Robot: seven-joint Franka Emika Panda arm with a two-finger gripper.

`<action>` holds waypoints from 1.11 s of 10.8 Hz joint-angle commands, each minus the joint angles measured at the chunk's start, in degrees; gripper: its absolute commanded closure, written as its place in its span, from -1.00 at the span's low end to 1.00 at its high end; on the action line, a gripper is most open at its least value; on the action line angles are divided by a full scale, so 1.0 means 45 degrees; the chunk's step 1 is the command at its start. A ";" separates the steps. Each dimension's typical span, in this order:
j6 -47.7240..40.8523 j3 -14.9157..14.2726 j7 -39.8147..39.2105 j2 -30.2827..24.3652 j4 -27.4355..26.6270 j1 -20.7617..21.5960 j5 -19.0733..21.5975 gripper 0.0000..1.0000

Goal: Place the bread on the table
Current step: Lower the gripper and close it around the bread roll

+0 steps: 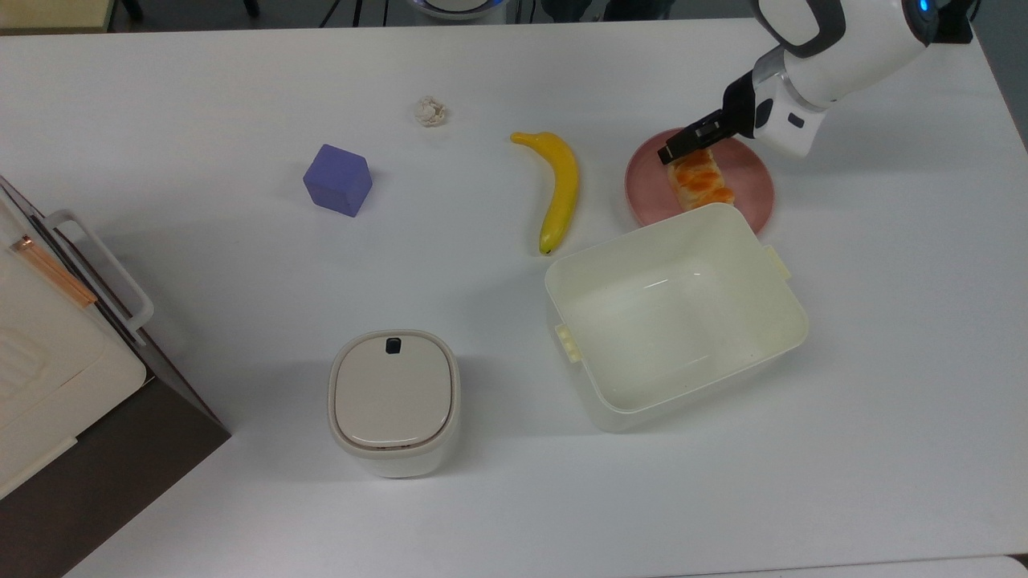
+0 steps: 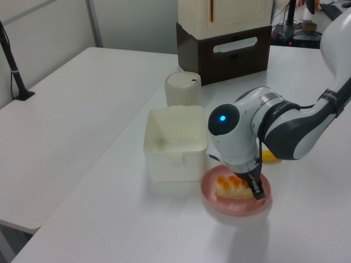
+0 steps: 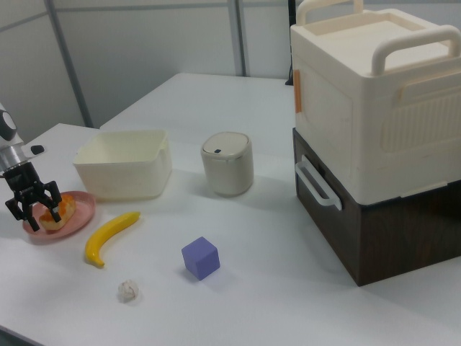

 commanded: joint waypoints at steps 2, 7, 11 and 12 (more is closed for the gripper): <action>0.0144 0.0132 -0.0257 0.0007 0.0033 -0.0043 -0.0129 1.00; 0.0241 0.0132 -0.0121 -0.0012 0.0033 -0.0159 -0.0052 1.00; 0.0222 0.0132 -0.0120 -0.0265 0.0092 -0.0491 -0.0012 1.00; 0.0222 0.0132 -0.0120 -0.0266 0.0266 -0.0511 0.0007 1.00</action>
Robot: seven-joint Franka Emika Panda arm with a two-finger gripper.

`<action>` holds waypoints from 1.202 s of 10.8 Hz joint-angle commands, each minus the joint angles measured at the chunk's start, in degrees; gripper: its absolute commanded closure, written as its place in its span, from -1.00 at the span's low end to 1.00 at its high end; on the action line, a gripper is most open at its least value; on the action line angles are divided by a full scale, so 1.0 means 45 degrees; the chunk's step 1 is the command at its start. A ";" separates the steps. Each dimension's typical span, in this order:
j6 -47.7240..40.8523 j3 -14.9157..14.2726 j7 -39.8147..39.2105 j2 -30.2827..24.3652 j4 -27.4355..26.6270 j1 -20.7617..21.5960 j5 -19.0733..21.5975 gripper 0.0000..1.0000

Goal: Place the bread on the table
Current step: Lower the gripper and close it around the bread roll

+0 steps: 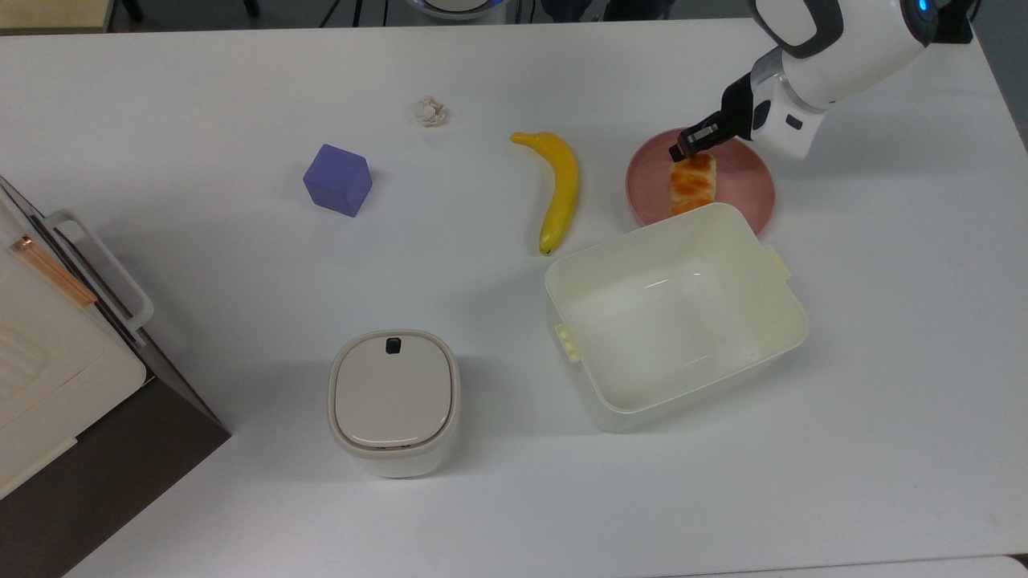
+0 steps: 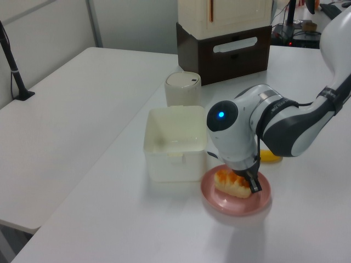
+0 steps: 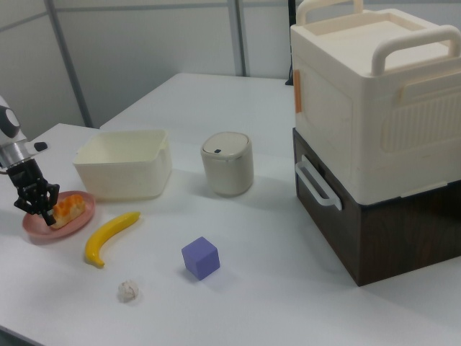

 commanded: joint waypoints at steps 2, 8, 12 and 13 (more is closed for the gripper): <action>0.0203 0.0086 -0.0110 -0.0293 0.0167 -0.0278 0.0026 1.00; 0.0202 0.0105 0.0183 -0.0684 0.0285 -0.0395 0.0144 1.00; 0.0203 0.0105 0.0164 -0.0976 0.0285 -0.0648 0.0183 1.00; 0.0203 0.0105 0.0164 -0.1074 0.0285 -0.0803 0.0183 1.00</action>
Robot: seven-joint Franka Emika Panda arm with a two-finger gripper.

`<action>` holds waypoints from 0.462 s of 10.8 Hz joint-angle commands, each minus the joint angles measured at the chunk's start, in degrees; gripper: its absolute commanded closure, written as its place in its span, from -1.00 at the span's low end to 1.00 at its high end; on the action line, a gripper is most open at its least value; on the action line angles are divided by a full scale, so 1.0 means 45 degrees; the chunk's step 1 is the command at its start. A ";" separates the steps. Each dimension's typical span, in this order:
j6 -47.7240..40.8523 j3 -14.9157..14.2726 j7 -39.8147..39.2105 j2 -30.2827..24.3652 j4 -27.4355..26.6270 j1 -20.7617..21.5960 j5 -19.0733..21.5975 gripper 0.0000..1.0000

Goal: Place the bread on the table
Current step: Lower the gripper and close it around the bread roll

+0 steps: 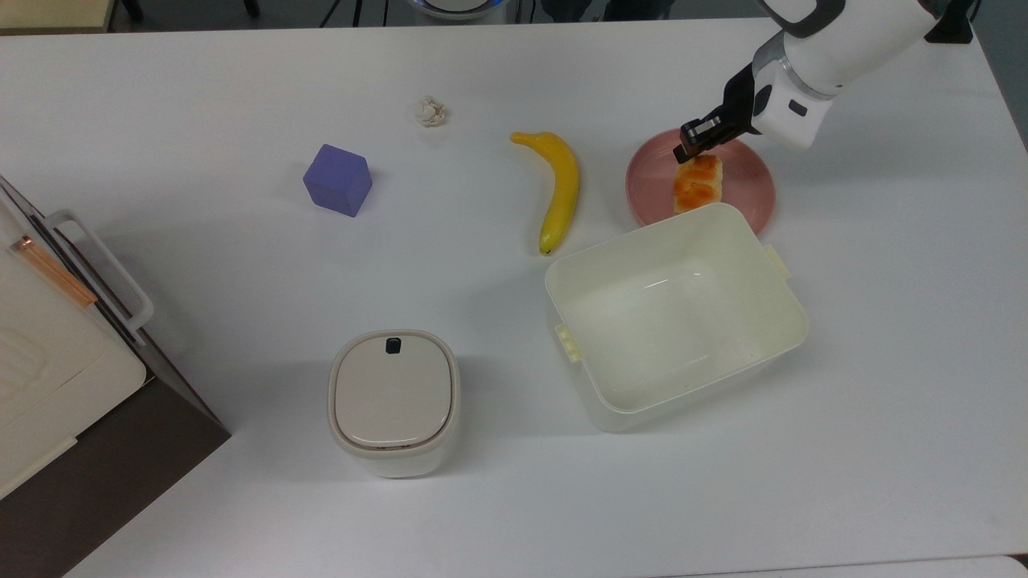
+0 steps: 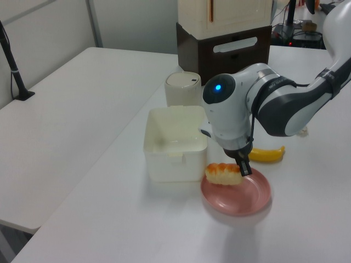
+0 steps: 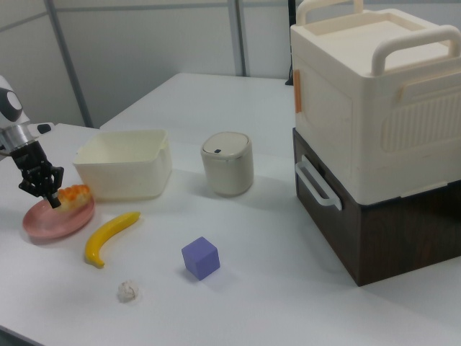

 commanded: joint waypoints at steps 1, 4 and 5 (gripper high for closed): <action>0.0183 0.0081 0.0076 -0.0608 -0.0133 -0.0550 0.0162 1.00; 0.0105 0.0081 -0.0042 -0.1154 -0.0113 -0.1174 0.0550 1.00; 0.0066 0.0081 -0.0100 -0.1426 -0.0152 -0.1467 0.0630 1.00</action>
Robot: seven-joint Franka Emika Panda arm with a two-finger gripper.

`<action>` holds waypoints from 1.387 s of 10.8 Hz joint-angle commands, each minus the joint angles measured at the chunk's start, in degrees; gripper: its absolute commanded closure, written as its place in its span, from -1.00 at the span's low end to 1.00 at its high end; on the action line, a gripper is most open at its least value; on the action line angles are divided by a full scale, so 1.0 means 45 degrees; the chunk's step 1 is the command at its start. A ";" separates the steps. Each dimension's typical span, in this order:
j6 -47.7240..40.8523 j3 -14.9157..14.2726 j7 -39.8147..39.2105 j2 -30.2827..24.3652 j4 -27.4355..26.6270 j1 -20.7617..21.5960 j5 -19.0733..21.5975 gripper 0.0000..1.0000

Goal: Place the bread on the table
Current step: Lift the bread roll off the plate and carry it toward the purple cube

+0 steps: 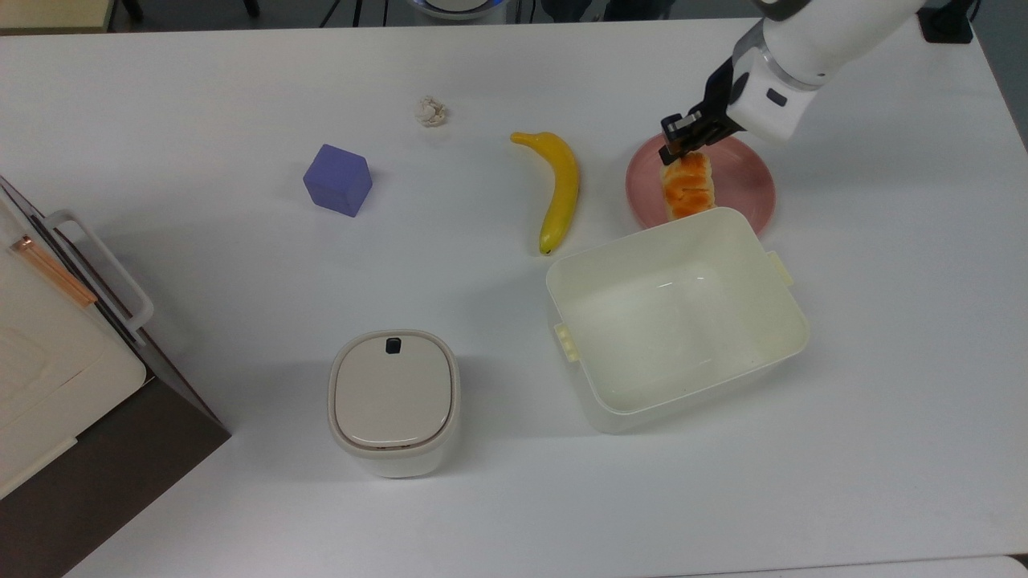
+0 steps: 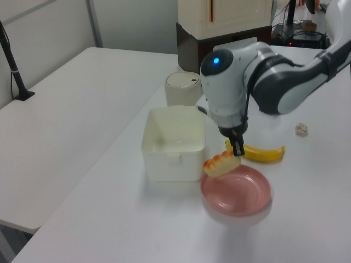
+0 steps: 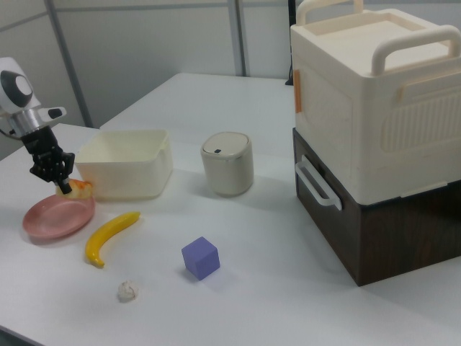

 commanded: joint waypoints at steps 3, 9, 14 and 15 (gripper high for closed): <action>-0.0148 0.0075 -0.0451 -0.1142 -0.0278 -0.1219 0.0533 1.00; -0.0402 0.0036 -0.0587 -0.1456 -0.0297 -0.2195 0.0553 1.00; -0.1123 0.0055 -0.1891 -0.2177 -0.0960 -0.3581 0.0572 1.00; -0.1377 0.0036 -0.2031 -0.2236 -0.0961 -0.3815 0.0572 1.00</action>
